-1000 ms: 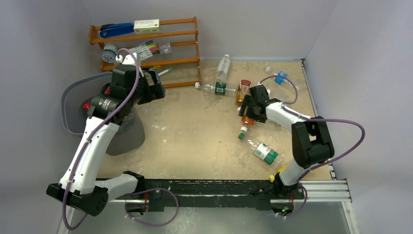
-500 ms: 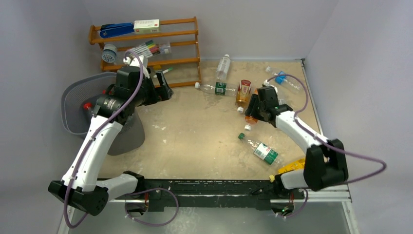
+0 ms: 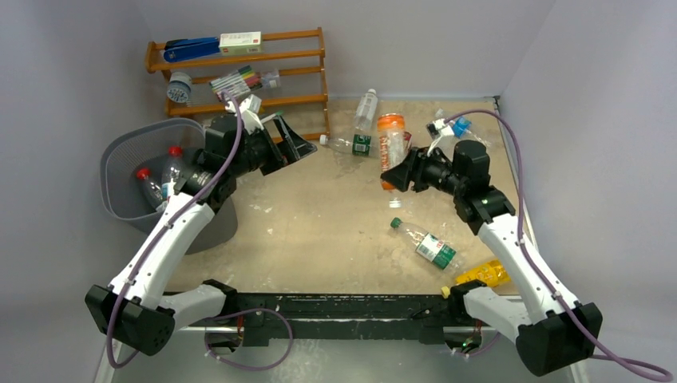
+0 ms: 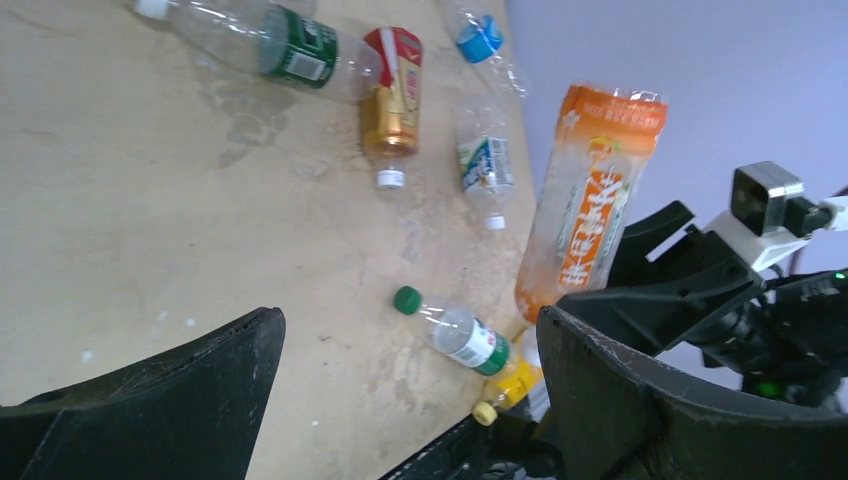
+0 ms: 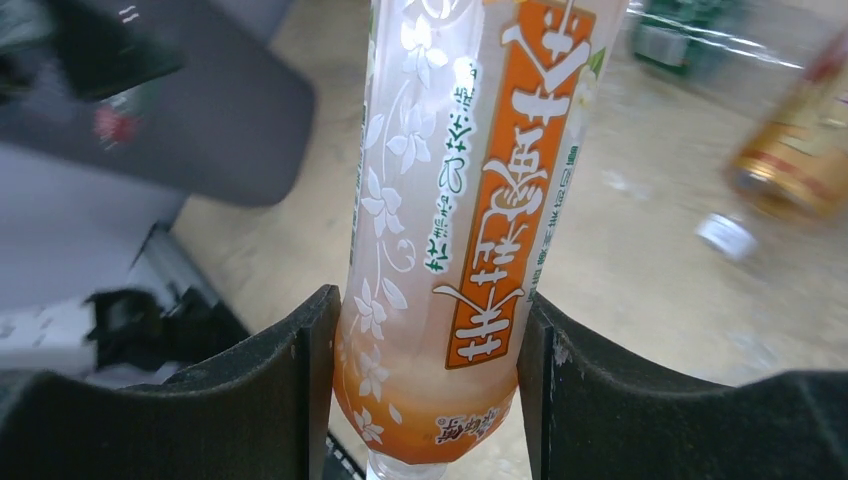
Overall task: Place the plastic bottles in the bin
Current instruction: Pick up the plastic bottle at the center of the board.
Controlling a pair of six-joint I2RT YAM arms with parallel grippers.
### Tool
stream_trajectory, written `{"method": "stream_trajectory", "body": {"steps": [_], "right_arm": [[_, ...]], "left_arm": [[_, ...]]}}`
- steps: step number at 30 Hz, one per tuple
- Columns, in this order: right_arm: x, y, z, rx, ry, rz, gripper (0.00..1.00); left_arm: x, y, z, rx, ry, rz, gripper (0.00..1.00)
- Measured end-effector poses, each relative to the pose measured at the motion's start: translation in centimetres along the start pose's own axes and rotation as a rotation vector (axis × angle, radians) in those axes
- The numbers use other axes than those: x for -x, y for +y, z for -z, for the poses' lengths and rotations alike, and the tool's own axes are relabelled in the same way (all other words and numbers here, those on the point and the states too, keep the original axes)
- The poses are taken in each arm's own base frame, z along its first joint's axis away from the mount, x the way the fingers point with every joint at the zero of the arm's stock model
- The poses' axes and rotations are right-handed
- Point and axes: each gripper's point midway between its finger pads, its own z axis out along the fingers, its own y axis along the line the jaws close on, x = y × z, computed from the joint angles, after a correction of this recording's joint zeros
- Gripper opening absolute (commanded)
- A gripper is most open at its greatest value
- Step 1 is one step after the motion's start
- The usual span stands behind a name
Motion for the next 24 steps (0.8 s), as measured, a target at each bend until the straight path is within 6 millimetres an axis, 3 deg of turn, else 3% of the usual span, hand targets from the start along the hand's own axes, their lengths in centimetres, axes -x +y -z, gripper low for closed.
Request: {"method": "stream_trajectory", "body": {"steps": [4, 9, 15, 19, 24], "right_arm": [[-0.8, 3.7, 0.5, 0.218, 0.029, 0.026, 0.54], [-1.3, 6.8, 0.8, 0.370, 0.060, 0.043, 0.54], [-3.2, 9.5, -0.8, 0.452, 0.148, 0.037, 0.53], [-4.1, 11.2, -2.2, 0.479, 0.193, 0.027, 0.52], [-3.3, 13.5, -2.5, 0.509, 0.186, 0.037, 0.52]], "left_arm": [[-0.4, -1.7, -0.5, -0.079, -0.010, 0.035, 0.96], [-1.0, -3.8, -0.9, -0.150, -0.017, 0.051, 0.96], [-1.8, -5.5, -1.0, -0.188, -0.032, 0.041, 0.96], [-2.2, -5.6, -1.2, -0.165, -0.051, 0.019, 0.96], [-3.3, -3.9, -1.6, -0.059, -0.056, -0.023, 0.96]]}}
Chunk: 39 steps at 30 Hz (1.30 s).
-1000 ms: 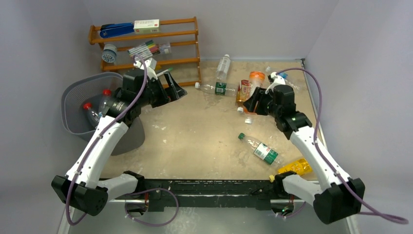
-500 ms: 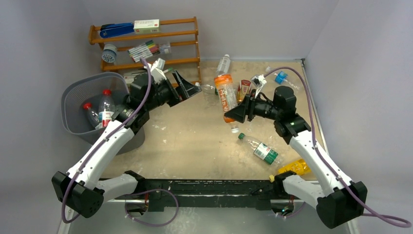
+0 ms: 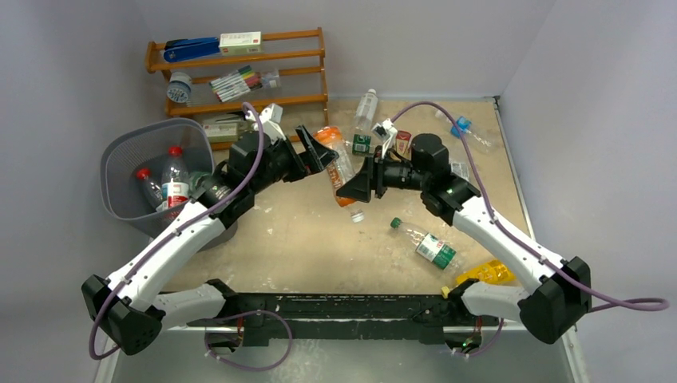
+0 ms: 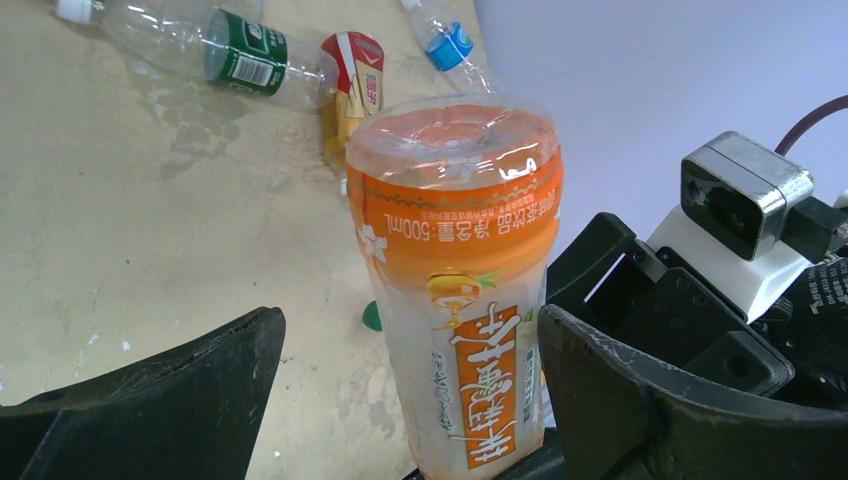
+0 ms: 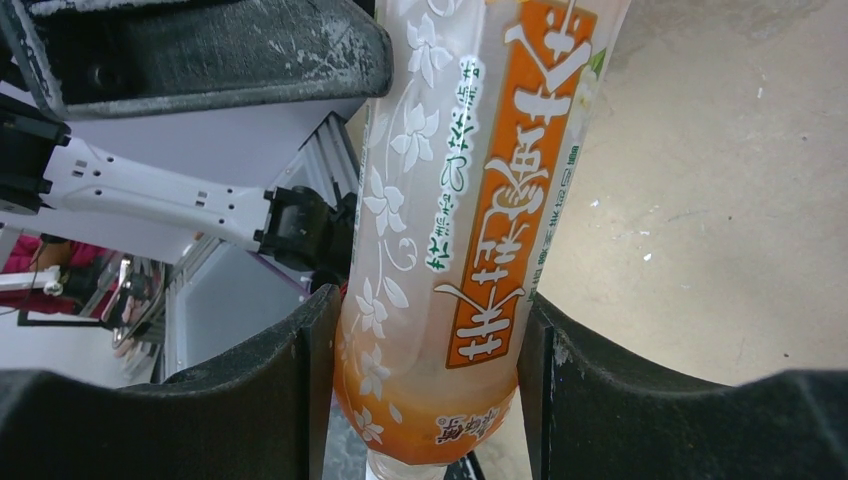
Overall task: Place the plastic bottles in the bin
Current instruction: Pick up the plastic bottle at the center of the board, then place the plastic bottle in the trash bin.
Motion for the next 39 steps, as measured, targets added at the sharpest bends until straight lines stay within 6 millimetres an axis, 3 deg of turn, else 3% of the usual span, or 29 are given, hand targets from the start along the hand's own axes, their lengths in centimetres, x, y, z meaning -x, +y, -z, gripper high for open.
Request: {"method": "stream_trajectory", "body": {"steps": [10, 15, 16, 20, 23, 26, 29, 30, 35, 39], "right_arm": [[-1.3, 1.5, -2.3, 0.014, 0.041, -0.001, 0.52], [-1.7, 2.3, -2.7, 0.030, 0.052, 0.005, 0.53], [-1.8, 2.2, -2.7, 0.026, 0.053, 0.004, 0.57], [-1.6, 2.5, -2.7, 0.029, 0.044, 0.009, 0.79], [-1.3, 2.6, -2.5, 0.016, 0.030, 0.013, 0.88], [-0.9, 2.6, -1.8, -0.011, 0.012, 0.018, 0.91], [-0.6, 2.6, -0.9, -0.043, -0.008, 0.025, 0.93], [-0.5, 2.7, -0.6, -0.055, -0.012, 0.027, 0.93], [-0.2, 2.5, 0.6, -0.109, -0.029, 0.035, 0.93], [-0.8, 2.0, 1.2, -0.148, -0.012, 0.019, 0.93]], "left_arm": [[0.6, 0.9, 0.0, 0.072, -0.061, -0.032, 0.88], [0.9, 1.1, 0.0, 0.089, -0.079, -0.035, 0.55], [1.0, 1.0, 0.0, 0.090, -0.082, -0.034, 0.51], [1.4, 0.7, 0.5, 0.110, -0.077, -0.054, 0.51], [2.4, 0.6, 1.3, 0.155, -0.084, -0.105, 0.52], [5.3, 0.7, 2.9, 0.253, -0.132, -0.185, 0.53], [10.4, -0.3, 5.5, 0.335, -0.233, -0.264, 0.54], [12.6, -0.6, 6.8, 0.368, -0.285, -0.286, 0.54], [20.0, 0.2, 13.2, 0.559, -0.472, -0.335, 0.55], [23.6, 1.4, 18.1, 0.777, -0.594, -0.350, 0.54]]}}
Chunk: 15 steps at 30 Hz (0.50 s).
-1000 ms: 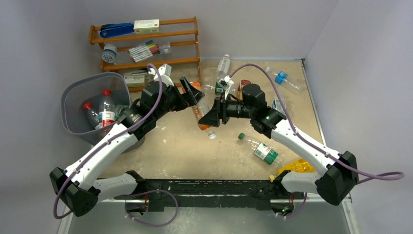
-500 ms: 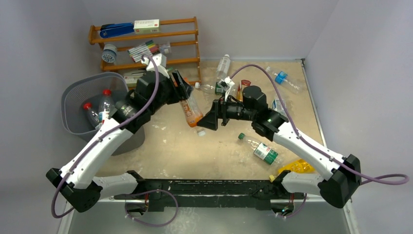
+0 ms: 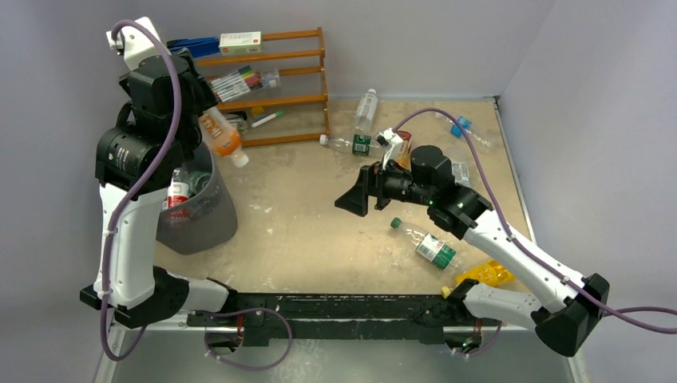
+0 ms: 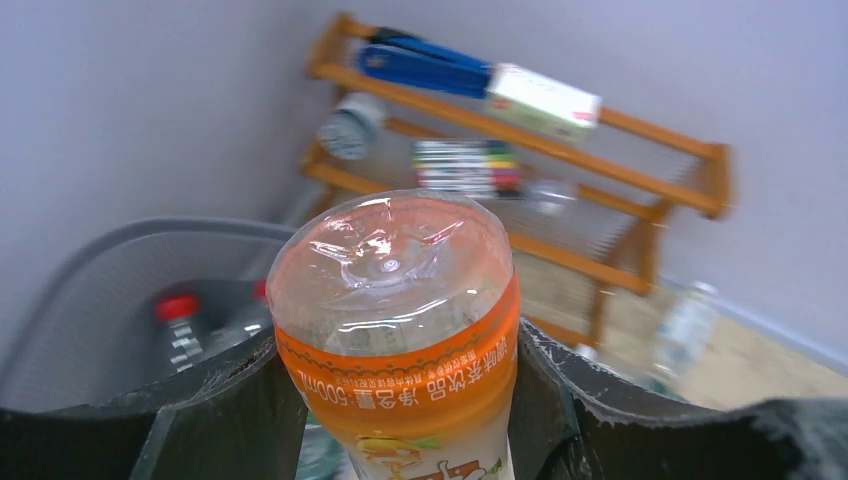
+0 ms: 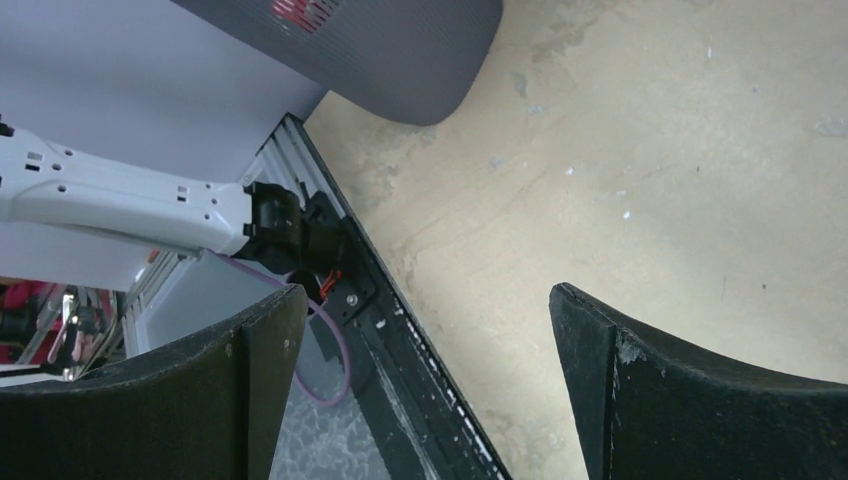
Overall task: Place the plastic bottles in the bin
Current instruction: Place the plastic bottle in the trash bin.
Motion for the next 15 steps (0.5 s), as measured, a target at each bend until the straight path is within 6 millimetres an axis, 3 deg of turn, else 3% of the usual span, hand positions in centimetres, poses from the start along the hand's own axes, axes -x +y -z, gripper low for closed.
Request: {"method": "stream_trajectory", "body": {"steps": [5, 15], "right_arm": [[-1.0, -1.1, 0.3, -0.061, 0.028, -0.033, 0.94], [-2.3, -2.2, 0.7, -0.119, 0.073, -0.058, 0.95]], "left_arm": [[0.1, 6.1, 0.0, 0.298, -0.024, -0.097, 0.53], [-0.4, 14.6, 0.2, 0.675, -0.040, -0.216, 0.51]]}}
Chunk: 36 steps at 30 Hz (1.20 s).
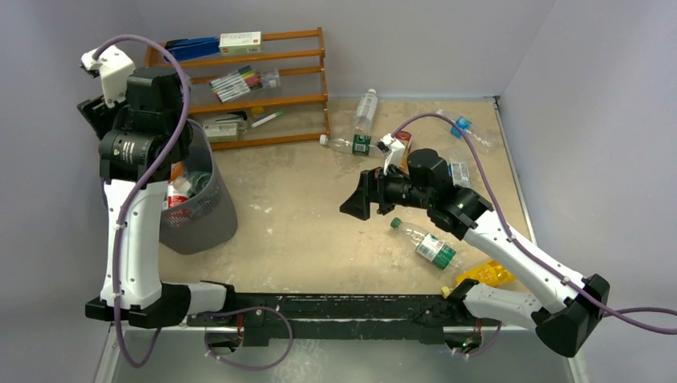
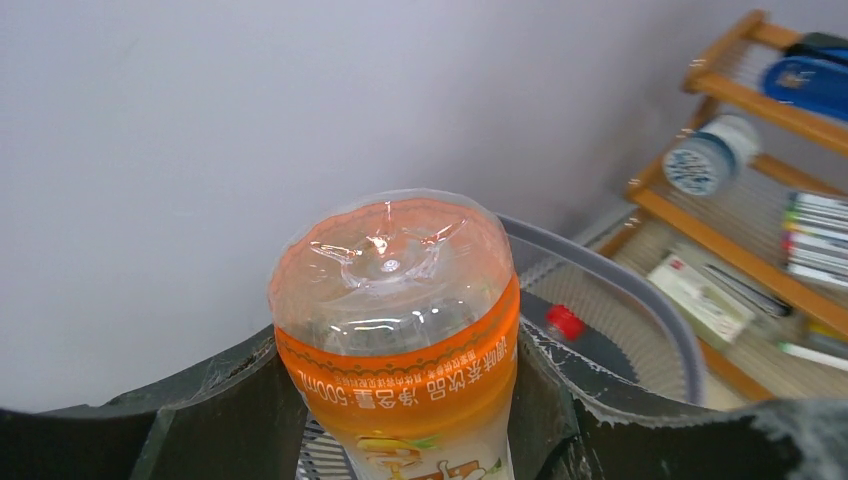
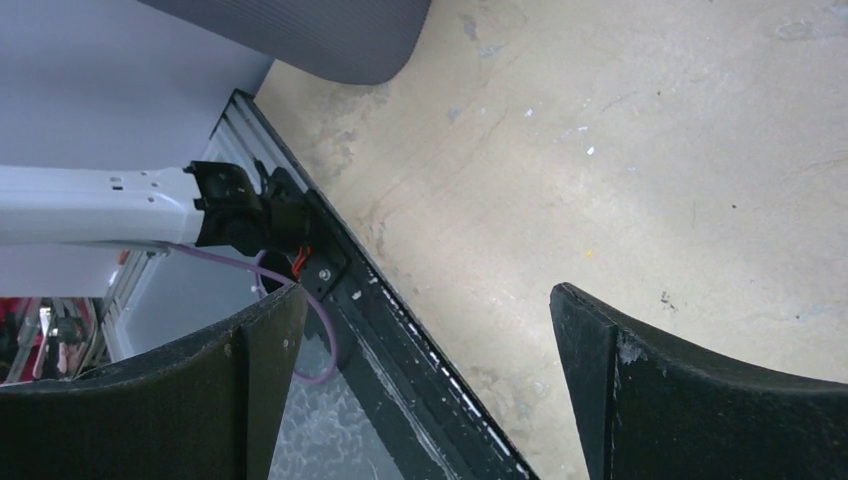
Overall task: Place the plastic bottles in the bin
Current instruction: Place the plastic bottle in the trash bin.
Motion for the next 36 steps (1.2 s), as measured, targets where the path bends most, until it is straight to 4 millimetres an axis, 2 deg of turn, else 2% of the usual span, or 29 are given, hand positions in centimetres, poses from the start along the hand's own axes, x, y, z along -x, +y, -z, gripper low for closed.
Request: {"method": "stream_trajectory", "body": {"steps": [3, 4, 6, 8, 12, 16, 21, 25, 29, 36], "right_arm": [[-0.3, -0.5, 0.1, -0.022, 0.010, -0.001, 0.96], [-0.4, -0.6, 0.1, -0.027, 0.013, -0.002, 0.96], [-0.5, -0.9, 0.1, -0.045, 0.015, -0.004, 0.97], [-0.6, -1.5, 0.1, -0.078, 0.014, -0.007, 0.99], [-0.9, -3.6, 0.3, -0.180, 0.021, -0.018, 1.00], [-0.7, -7.8, 0.8, -0.337, 0.016, -0.061, 1.00], [0.9, -14.8, 2.6, -0.543, -0.037, -0.155, 0.98], [0.7, -19.8, 3.1, -0.687, -0.027, -0.207, 0.97], [-0.1, -23.4, 1.6, -0.775, 0.047, -0.226, 0.98], [1.0, -28.3, -1.3, -0.866, 0.105, -0.229, 1.00]], "left_arm": [[-1.4, 1.6, -2.1, 0.075, 0.034, -0.014, 0.56], [-2.1, 1.9, -2.9, 0.094, 0.054, -0.024, 0.63], [-3.6, 1.8, -4.0, 0.100, 0.094, -0.046, 0.87], [-5.5, 0.7, -4.8, 0.069, 0.141, -0.090, 0.94], [-8.0, -1.4, -5.3, -0.006, 0.208, -0.132, 0.96], [-8.1, -2.0, -5.0, -0.047, 0.219, -0.121, 0.96], [-6.4, -2.4, -4.1, -0.127, 0.204, -0.063, 0.96], [-5.1, -3.5, -1.9, -0.287, 0.198, 0.035, 0.96], [-4.6, -5.3, 0.9, -0.485, 0.215, 0.139, 0.96], [-6.1, -9.4, 4.3, -0.748, 0.330, 0.199, 0.96]]}}
